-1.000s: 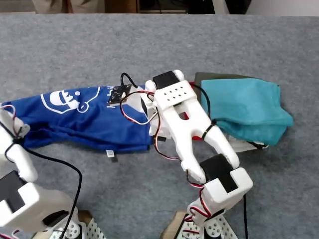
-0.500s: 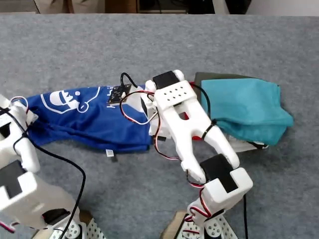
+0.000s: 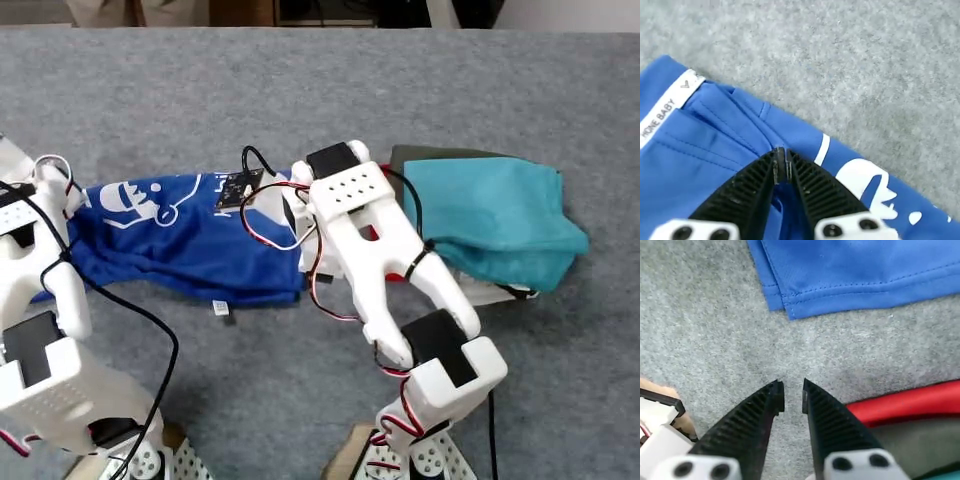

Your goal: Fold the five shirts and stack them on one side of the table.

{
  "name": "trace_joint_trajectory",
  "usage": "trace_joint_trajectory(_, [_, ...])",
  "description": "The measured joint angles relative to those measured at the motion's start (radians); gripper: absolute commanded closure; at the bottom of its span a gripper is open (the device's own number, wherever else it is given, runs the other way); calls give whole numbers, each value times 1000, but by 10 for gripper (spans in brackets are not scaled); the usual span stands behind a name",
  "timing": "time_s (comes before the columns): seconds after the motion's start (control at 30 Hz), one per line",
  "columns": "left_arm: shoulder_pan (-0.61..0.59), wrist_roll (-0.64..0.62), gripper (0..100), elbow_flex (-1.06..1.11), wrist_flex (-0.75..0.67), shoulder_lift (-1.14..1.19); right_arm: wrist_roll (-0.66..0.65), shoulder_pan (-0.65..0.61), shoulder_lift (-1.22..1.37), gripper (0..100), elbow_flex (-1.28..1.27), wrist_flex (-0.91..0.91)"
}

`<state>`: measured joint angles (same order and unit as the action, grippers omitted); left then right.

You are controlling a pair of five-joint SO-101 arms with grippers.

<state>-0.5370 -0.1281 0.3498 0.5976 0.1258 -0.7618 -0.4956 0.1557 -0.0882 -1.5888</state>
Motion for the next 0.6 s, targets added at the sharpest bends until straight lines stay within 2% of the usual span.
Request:
trace_joint_trajectory(0.2, [-80,0,976,-72,218,5,17,0,0,921,0,0])
trace_joint_trajectory(0.27, [-80,-3,976,-81,244,23,17,0,0,921,0,0])
trace_joint_trajectory(0.37, [-37,0,976,-81,216,68,17,0,0,921,0,2])
trace_joint_trajectory(0.5, [44,0,976,-97,91,190,17,0,0,921,0,9])
trace_joint_trajectory(0.6, [49,2,976,-166,109,238,17,0,0,921,0,11])
